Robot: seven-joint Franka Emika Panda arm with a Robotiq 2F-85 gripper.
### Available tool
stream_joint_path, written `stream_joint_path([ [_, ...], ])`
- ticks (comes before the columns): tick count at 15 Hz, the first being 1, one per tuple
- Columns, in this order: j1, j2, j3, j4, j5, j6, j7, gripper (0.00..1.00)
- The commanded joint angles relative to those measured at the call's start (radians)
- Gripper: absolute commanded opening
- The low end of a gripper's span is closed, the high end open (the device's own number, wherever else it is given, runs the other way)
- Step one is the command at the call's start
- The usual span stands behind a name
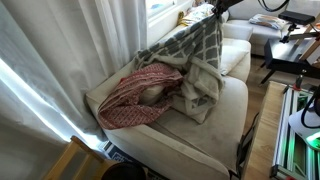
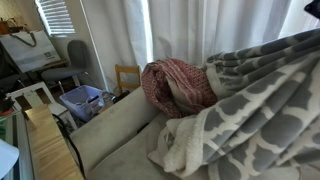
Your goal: Move the blanket onto the bottom cushions on the couch
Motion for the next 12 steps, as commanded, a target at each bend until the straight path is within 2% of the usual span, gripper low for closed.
stream_joint_path([
  [1,-0.011,0.043,-0.089,0.105,-0.07,0.015,0.128,0.01],
  [4,0.016,0.102,-0.172,0.166,-0.14,-0.009,0.266,0.01],
  [6,0.044,0.142,-0.194,0.179,-0.18,-0.055,0.32,0.01],
  [7,0.055,0.159,-0.19,0.18,-0.186,-0.076,0.334,0.31],
  [9,0.071,0.172,-0.156,0.161,-0.184,-0.134,0.317,0.36],
  [11,0.077,0.133,-0.09,0.132,-0.149,-0.25,0.23,0.52],
  [12,0.093,0.12,-0.077,0.128,-0.157,-0.322,0.226,0.6],
])
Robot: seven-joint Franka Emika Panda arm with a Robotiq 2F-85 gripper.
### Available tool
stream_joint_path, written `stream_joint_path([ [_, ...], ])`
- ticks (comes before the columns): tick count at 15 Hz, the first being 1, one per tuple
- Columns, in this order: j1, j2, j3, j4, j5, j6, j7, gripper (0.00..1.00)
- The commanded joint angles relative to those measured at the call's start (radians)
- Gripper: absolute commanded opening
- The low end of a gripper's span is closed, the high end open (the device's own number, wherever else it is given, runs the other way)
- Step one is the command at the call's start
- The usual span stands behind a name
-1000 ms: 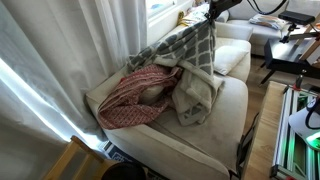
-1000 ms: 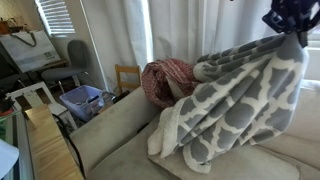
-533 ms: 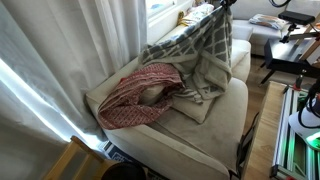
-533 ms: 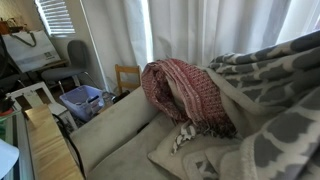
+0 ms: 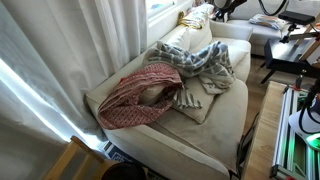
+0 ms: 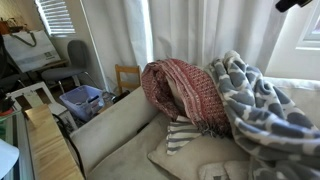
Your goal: Move the blanket onto the bottom cushions on the couch
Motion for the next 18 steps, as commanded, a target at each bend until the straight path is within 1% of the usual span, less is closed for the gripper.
stream_joint_path([
  [1,0.02,-0.059,0.081,-0.021,0.0,-0.215,-0.081,0.67],
  [5,0.036,-0.156,0.18,-0.068,-0.001,-0.434,-0.185,0.98],
  [6,0.035,-0.179,0.204,-0.077,0.001,-0.486,-0.215,1.0],
  [8,0.036,-0.226,0.249,-0.098,0.004,-0.59,-0.272,1.0],
  [10,0.03,-0.268,0.293,-0.113,0.021,-0.667,-0.347,1.0],
  [11,0.022,-0.204,0.282,-0.049,-0.005,-0.631,-0.277,1.0],
  [13,0.024,-0.239,0.305,-0.067,-0.001,-0.667,-0.311,1.0],
  [18,0.021,-0.251,0.308,-0.087,-0.001,-0.668,-0.325,1.0],
])
